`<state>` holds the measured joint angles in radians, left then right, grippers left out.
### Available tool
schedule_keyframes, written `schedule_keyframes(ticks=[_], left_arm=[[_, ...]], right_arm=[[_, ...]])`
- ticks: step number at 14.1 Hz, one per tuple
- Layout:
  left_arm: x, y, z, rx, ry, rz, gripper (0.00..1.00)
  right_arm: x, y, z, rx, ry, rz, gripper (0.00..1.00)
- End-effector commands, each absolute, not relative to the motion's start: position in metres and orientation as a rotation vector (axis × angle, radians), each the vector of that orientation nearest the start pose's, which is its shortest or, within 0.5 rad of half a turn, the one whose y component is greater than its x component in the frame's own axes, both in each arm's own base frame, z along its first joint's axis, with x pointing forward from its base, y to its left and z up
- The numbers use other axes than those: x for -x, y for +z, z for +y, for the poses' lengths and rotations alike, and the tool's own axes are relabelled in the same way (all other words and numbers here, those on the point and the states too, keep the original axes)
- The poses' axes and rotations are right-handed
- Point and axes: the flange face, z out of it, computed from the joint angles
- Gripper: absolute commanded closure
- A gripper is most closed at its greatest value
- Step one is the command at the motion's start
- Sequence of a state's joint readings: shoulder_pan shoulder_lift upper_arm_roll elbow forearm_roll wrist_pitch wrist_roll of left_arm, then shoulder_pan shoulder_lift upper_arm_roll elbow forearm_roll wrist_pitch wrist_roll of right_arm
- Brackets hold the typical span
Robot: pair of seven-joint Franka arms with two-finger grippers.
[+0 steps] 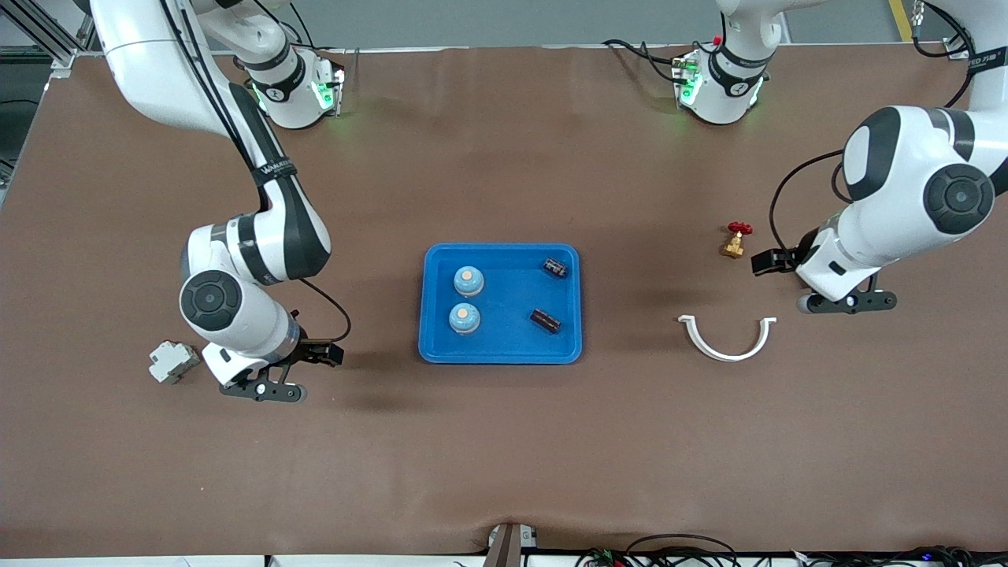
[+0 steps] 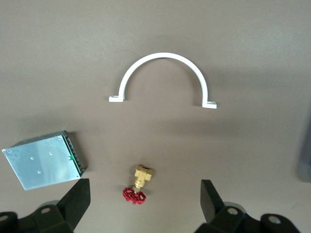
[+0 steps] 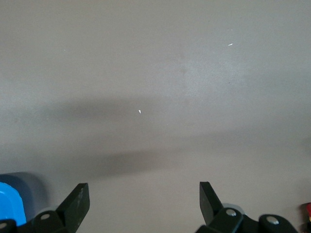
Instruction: Place electrolytic capacitor and blue bell in tray
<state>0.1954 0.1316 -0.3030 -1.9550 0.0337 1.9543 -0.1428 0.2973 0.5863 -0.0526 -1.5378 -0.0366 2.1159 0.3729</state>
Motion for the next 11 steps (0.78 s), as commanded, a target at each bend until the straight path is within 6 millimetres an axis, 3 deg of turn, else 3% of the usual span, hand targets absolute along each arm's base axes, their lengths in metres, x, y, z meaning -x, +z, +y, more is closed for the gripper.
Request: schedule_keyframes(ticks=[1,3,6,8,11], left_arm=[[-0.552,0.415,-0.055,3.131,0.132,-0.012,0.00],[-0.558,0.429,-0.053,3.134,0.103,-0.019,0.00],[-0.581,0.470,-0.047,3.153,0.078,-0.055,0.00],[-0.598,0.495,-0.051,3.170,0.107,-0.051,0.00],[-0.602,0.518,-0.047,3.171,0.131,-0.064,0.00]], right_arm=[[-0.681,0.315,0.164,3.191,-0.023,0.134,0.00],[-0.683,0.317,0.157,3.192,-0.025,0.085,0.00],[-0.690,0.322,0.125,3.193,-0.032,0.019,0.00],[-0.696,0.334,0.106,3.190,-0.047,-0.033,0.00],[-0.701,0.364,0.067,3.186,-0.101,-0.141,0.00]])
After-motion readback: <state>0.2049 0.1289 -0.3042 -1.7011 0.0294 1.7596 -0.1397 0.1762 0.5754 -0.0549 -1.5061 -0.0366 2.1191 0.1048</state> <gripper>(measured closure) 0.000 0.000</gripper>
